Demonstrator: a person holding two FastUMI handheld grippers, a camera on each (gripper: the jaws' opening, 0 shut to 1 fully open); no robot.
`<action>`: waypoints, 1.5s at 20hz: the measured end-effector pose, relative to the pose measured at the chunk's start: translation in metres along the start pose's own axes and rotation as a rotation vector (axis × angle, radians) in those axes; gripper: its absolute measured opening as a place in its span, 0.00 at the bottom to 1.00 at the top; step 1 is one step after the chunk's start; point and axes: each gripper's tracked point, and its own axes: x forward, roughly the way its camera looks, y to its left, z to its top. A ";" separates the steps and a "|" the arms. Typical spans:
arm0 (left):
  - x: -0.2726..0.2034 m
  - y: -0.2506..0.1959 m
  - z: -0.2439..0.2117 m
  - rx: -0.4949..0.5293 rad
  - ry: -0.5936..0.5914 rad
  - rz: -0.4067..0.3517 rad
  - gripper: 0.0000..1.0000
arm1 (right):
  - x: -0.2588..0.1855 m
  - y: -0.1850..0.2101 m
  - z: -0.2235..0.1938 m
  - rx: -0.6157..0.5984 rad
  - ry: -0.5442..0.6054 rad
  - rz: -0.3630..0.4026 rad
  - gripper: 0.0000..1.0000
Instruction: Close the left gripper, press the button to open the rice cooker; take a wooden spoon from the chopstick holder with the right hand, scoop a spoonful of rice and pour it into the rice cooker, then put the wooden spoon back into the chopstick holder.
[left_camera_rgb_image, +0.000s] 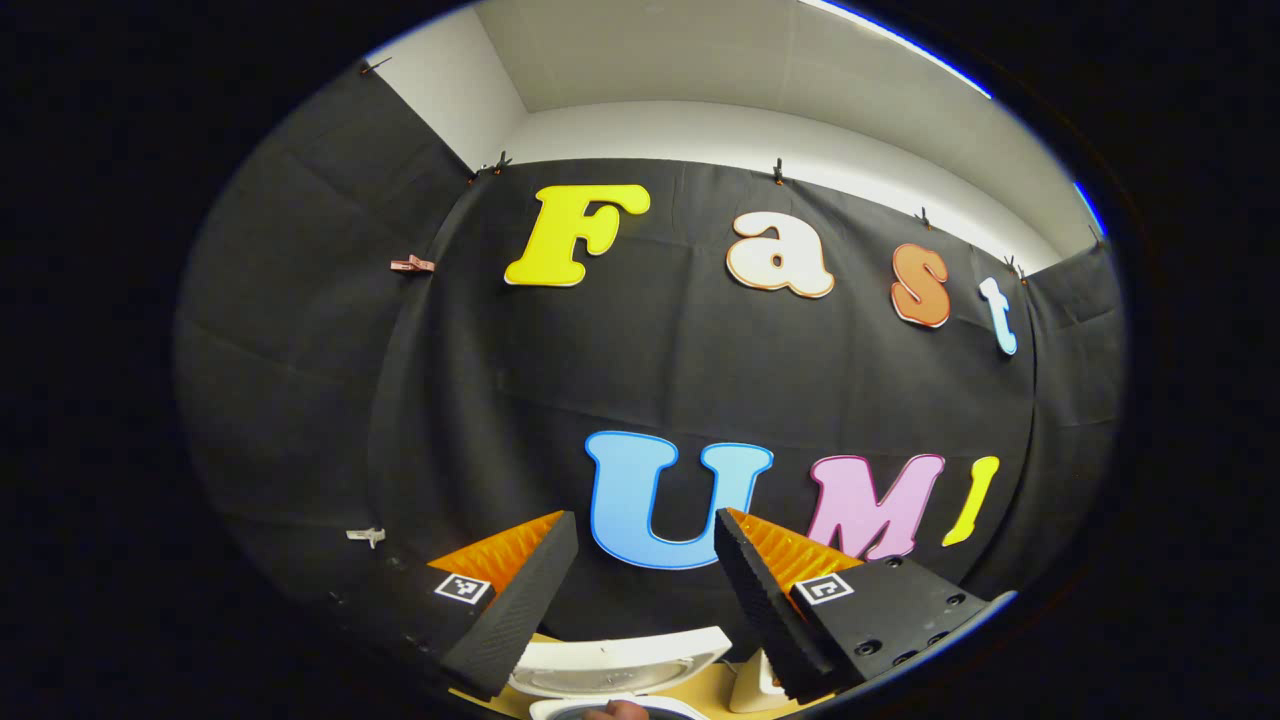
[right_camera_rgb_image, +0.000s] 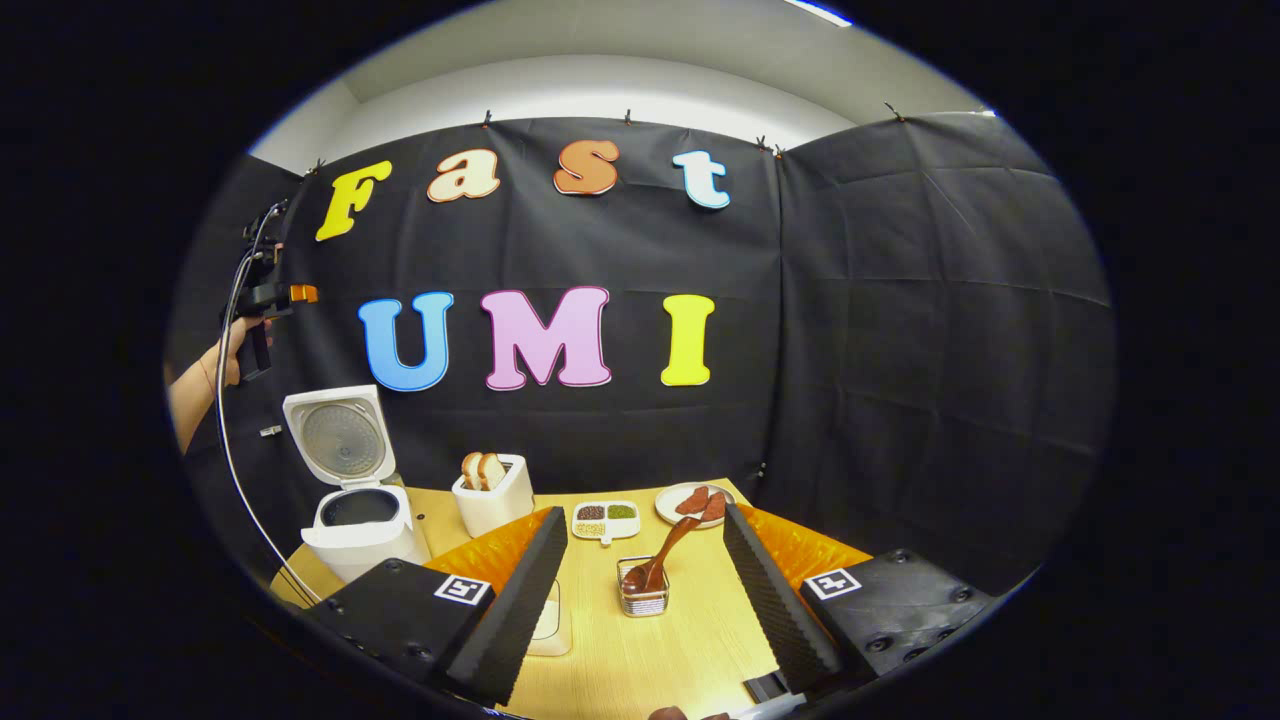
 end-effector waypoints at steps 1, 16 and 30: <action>0.013 0.006 -0.003 0.037 0.009 0.019 0.95 | -0.002 -0.003 -0.001 0.002 0.004 -0.013 0.98; 0.100 0.039 -0.203 0.018 0.446 0.148 0.95 | -0.007 -0.012 -0.014 -0.006 0.039 -0.080 0.98; -0.009 0.017 -0.229 0.027 0.517 0.199 0.99 | -0.010 -0.018 -0.022 0.059 0.086 0.050 0.98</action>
